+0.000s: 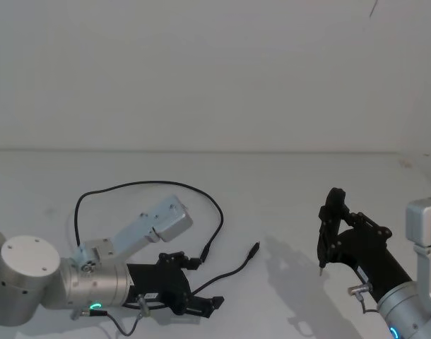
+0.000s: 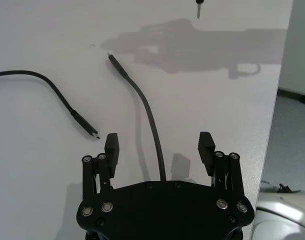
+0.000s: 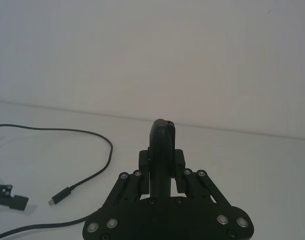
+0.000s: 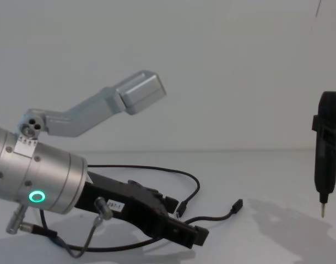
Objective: Pick up the data cable with the one hand.
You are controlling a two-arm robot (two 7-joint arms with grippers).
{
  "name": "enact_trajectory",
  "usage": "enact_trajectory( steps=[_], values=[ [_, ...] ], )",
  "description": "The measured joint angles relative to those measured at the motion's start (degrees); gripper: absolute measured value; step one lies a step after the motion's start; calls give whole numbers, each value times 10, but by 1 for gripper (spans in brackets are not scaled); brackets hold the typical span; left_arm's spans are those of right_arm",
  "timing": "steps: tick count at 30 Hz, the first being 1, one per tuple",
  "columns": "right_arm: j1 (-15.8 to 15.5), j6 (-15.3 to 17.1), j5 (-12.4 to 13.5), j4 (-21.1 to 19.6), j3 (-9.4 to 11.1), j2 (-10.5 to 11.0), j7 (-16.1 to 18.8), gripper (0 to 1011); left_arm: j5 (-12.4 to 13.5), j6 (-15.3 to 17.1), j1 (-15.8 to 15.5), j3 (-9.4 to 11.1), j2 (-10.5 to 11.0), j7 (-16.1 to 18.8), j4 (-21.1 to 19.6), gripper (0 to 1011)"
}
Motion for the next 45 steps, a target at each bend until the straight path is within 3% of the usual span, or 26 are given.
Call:
enact_trajectory(
  steps=[9, 14, 16, 32, 45],
  values=[
    [0, 0, 0, 0, 0, 0, 0, 279, 15, 3, -12, 16, -5, -7, 13, 768],
    [0, 0, 0, 0, 0, 0, 0, 279, 21, 3, -14, 19, -8, -6, 16, 574],
    [0, 0, 0, 0, 0, 0, 0, 279, 23, 3, -13, 19, -8, -5, 17, 552],
    [0, 0, 0, 0, 0, 0, 0, 279, 31, 5, -3, 9, -10, 9, 11, 52],
    [0, 0, 0, 0, 0, 0, 0, 279, 0, -30, 23, -25, -11, 16, -1, 43]
  ],
)
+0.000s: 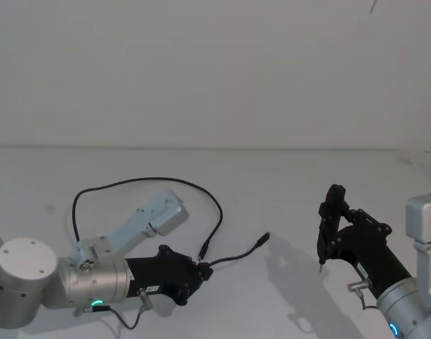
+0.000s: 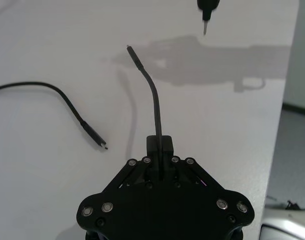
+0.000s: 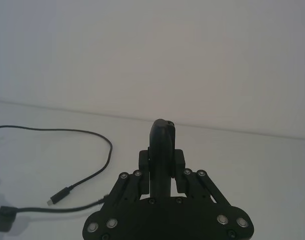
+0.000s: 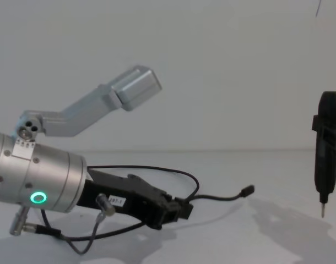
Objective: Pick up the data cable with the one hand.
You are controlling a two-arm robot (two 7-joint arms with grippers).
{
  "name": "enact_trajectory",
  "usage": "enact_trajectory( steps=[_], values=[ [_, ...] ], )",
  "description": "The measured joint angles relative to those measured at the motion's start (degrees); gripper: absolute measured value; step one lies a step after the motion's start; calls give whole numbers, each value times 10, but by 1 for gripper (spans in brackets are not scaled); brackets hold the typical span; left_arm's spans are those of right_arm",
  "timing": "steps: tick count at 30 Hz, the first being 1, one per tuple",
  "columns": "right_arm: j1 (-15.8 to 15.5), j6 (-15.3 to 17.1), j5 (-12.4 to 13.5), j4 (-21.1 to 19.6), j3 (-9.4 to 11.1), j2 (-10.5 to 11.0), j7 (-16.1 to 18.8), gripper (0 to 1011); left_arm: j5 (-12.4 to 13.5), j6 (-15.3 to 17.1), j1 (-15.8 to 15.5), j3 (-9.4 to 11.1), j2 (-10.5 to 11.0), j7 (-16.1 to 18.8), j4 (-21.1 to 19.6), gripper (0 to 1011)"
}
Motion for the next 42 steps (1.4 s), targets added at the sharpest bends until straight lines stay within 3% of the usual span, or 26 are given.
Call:
enact_trajectory(
  steps=[10, 17, 23, 30, 42],
  values=[
    [0, 0, 0, 0, 0, 0, 0, 279, -49, -38, 29, -37, 7, -10, -19, 43],
    [0, 0, 0, 0, 0, -1, 0, 279, -95, -64, 62, -72, 21, -15, -49, 43],
    [1, 0, 4, -4, 2, -5, 3, 279, -119, -77, 83, -93, 31, -14, -70, 43],
    [7, 2, 21, -18, 7, -19, 6, 279, -138, -87, 100, -108, 40, -12, -87, 43],
    [38, 25, 65, -47, 16, -65, 2, 279, -154, -95, 114, -122, 47, -9, -102, 43]
  ],
)
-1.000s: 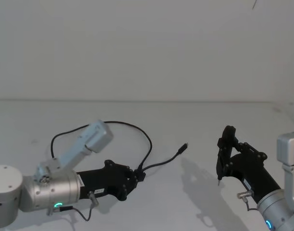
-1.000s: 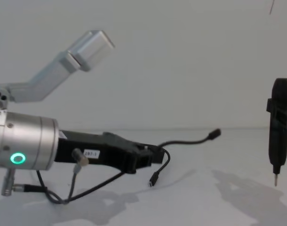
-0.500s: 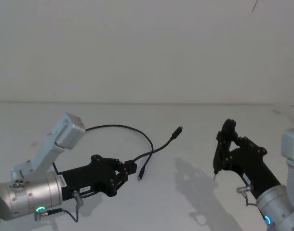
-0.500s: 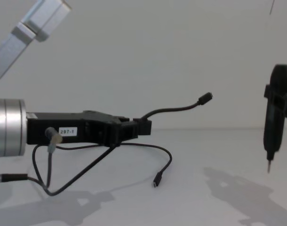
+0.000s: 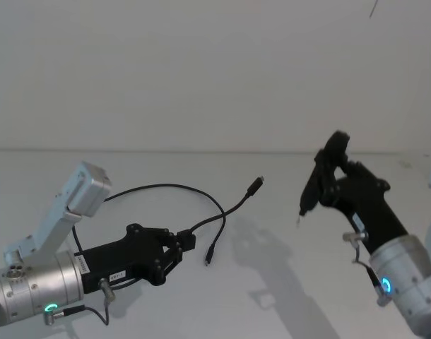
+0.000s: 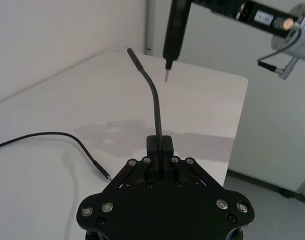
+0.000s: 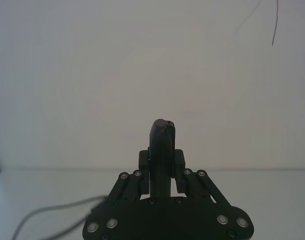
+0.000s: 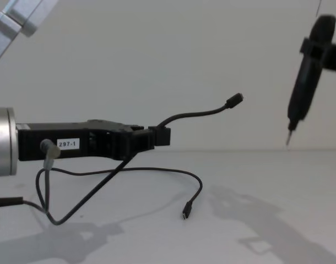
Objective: Pick up the data cable with the one hand.
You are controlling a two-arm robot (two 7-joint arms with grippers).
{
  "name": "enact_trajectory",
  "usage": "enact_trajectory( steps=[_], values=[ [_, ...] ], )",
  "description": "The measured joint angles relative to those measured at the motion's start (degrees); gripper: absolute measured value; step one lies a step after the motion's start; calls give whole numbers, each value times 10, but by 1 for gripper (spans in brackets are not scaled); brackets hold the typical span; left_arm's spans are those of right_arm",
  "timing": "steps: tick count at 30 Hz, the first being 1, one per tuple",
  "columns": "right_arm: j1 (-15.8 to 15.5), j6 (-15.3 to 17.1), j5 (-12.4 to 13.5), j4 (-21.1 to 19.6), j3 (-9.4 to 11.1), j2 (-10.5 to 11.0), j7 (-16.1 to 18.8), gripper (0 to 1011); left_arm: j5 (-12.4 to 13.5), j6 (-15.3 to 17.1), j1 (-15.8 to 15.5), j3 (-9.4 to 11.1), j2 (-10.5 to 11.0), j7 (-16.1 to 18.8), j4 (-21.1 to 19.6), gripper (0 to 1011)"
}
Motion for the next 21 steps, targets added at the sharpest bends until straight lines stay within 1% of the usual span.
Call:
enact_trajectory(
  steps=[3, 10, 16, 21],
  values=[
    [13, 6, 13, -5, 1, -16, -3, 279, -2, -1, 2, -2, 1, 0, -2, 43],
    [36, 11, 29, -7, 2, -41, -8, 279, -6, -3, 5, -5, 3, 1, -5, 43],
    [50, 13, 37, -6, 2, -56, -10, 279, -7, -4, 6, -6, 3, 1, -6, 43],
    [55, 15, 42, -5, 2, -62, -11, 279, -8, -4, 7, -6, 3, 1, -7, 43]
  ],
)
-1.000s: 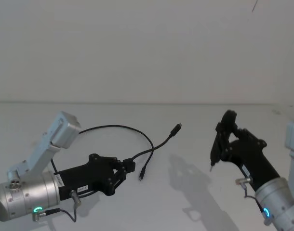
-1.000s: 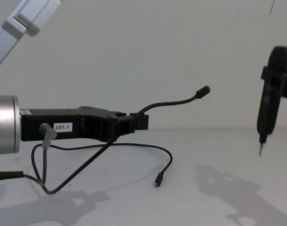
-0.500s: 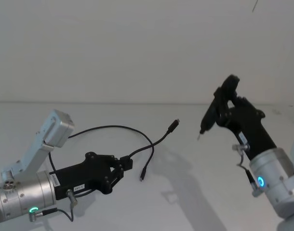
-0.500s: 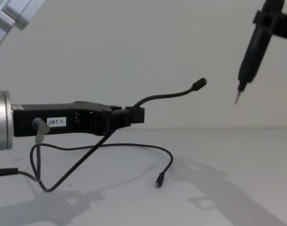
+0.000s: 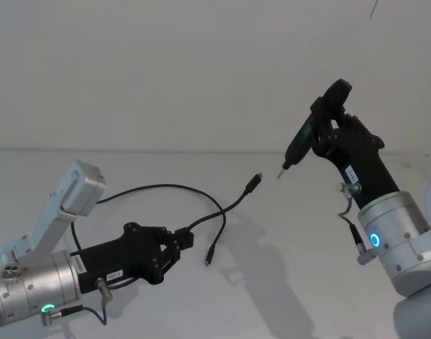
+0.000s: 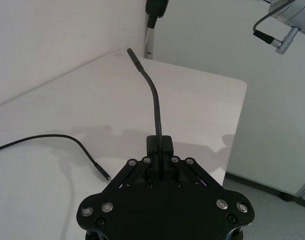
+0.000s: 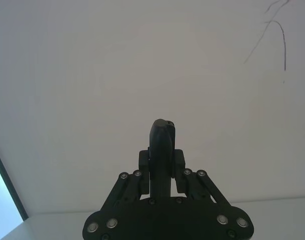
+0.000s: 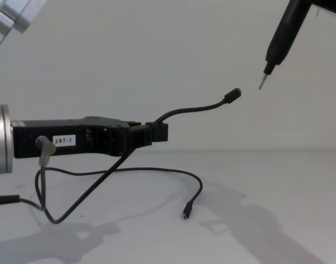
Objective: Pick up the data cable with the one hand.
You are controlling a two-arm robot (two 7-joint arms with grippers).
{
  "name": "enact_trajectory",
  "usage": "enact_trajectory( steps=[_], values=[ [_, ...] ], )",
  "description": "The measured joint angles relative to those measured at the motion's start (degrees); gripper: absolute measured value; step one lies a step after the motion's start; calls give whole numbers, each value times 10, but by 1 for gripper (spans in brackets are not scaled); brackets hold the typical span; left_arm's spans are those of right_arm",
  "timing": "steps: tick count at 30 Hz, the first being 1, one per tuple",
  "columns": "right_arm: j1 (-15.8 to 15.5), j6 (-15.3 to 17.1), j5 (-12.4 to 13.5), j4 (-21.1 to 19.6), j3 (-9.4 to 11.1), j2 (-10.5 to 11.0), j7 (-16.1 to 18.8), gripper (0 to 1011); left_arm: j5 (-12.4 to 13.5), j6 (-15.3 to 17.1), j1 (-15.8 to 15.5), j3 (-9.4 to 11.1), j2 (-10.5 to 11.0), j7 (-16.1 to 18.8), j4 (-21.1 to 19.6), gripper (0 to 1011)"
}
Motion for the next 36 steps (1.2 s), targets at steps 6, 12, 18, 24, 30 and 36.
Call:
enact_trajectory(
  steps=[6, 12, 18, 24, 30, 36],
  values=[
    [1, 5, 6, -3, -1, -3, 0, 279, -1, 0, 1, -1, 0, 0, 0, 43],
    [0, 10, 12, -9, -4, -6, 0, 279, -1, -1, 1, -1, 1, 0, -1, 43],
    [-1, 10, 14, -11, -10, -8, -1, 279, -1, -1, 1, -1, 1, 0, -1, 43],
    [0, 3, 12, -3, -15, -11, -1, 279, -2, -1, 1, -1, 1, 0, -1, 43],
    [4, -13, 4, 10, -19, -14, 3, 279, -2, -1, 1, -1, 1, 0, -1, 43],
    [11, -35, -8, 30, -20, -18, 8, 279, -2, -1, 1, -1, 1, 0, -1, 43]
  ],
)
